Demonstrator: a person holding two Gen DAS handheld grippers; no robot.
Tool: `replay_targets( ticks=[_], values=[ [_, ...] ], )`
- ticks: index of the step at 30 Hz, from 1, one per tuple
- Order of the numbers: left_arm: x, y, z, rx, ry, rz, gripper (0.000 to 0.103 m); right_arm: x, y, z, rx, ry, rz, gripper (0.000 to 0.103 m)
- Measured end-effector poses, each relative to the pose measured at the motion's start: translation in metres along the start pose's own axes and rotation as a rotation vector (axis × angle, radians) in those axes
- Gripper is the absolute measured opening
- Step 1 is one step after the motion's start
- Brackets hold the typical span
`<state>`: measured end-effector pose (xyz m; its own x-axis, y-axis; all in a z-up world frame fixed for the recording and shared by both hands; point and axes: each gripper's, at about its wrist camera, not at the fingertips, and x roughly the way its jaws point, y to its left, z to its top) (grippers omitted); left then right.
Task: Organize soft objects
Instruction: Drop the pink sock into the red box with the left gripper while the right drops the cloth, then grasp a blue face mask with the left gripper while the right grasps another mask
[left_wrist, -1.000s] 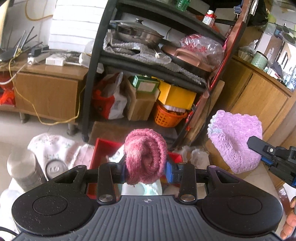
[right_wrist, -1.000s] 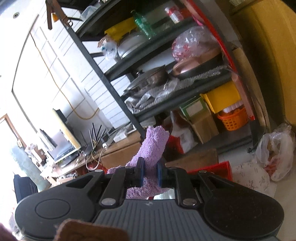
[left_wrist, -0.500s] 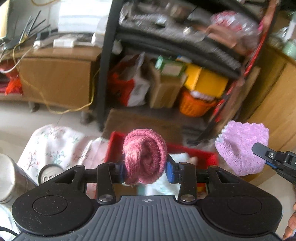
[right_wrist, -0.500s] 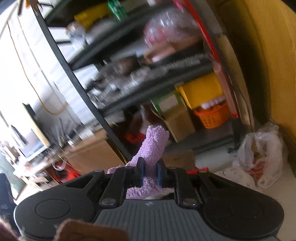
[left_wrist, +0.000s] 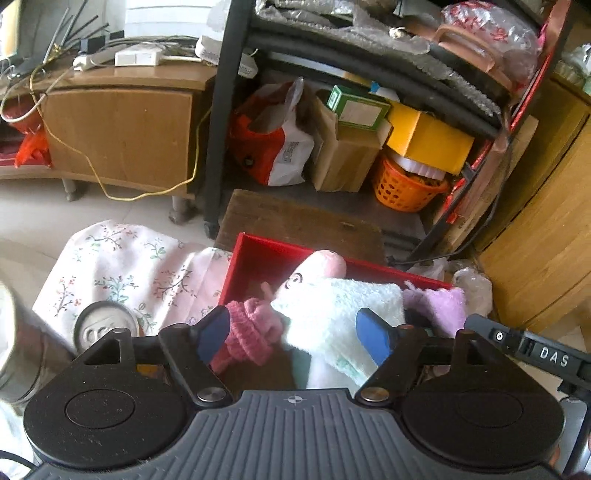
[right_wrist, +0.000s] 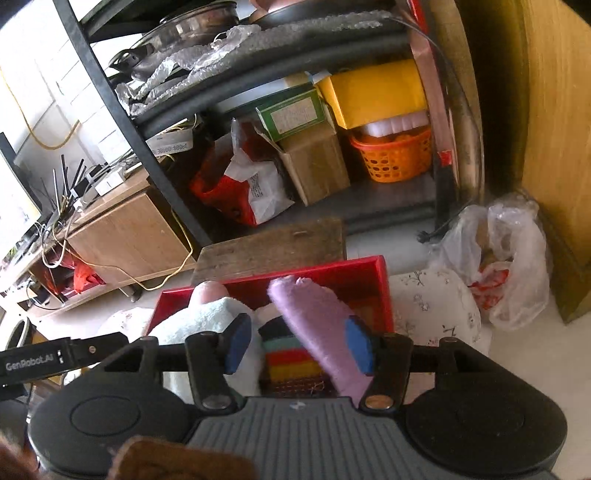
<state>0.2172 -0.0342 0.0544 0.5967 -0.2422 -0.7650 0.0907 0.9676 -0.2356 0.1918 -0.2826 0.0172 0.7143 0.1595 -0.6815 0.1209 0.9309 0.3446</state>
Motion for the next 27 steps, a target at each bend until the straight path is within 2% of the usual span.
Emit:
replay_targets(
  ticks=[5, 9, 13, 15, 27],
  values=[
    [-0.019, 0.007, -0.020, -0.009, 0.024, 0.002, 0.076, -0.023, 0.012, -0.007, -0.030, 0.005, 0.005, 0.030],
    [-0.025, 0.018, -0.040, -0.037, 0.081, -0.011, 0.076, -0.038, 0.022, -0.021, -0.051, 0.027, -0.001, 0.035],
    [-0.035, 0.021, -0.055, 0.007, 0.086, 0.016, 0.076, -0.047, 0.017, -0.044, -0.025, 0.075, 0.015, 0.035],
    [-0.040, 0.022, -0.065, 0.022, 0.095, 0.007, 0.076, -0.050, 0.013, -0.053, -0.017, 0.091, 0.007, 0.035],
    [-0.038, 0.023, -0.120, 0.110, 0.223, 0.035, 0.077, -0.057, 0.005, -0.104, -0.023, 0.191, -0.021, 0.038]
  ],
)
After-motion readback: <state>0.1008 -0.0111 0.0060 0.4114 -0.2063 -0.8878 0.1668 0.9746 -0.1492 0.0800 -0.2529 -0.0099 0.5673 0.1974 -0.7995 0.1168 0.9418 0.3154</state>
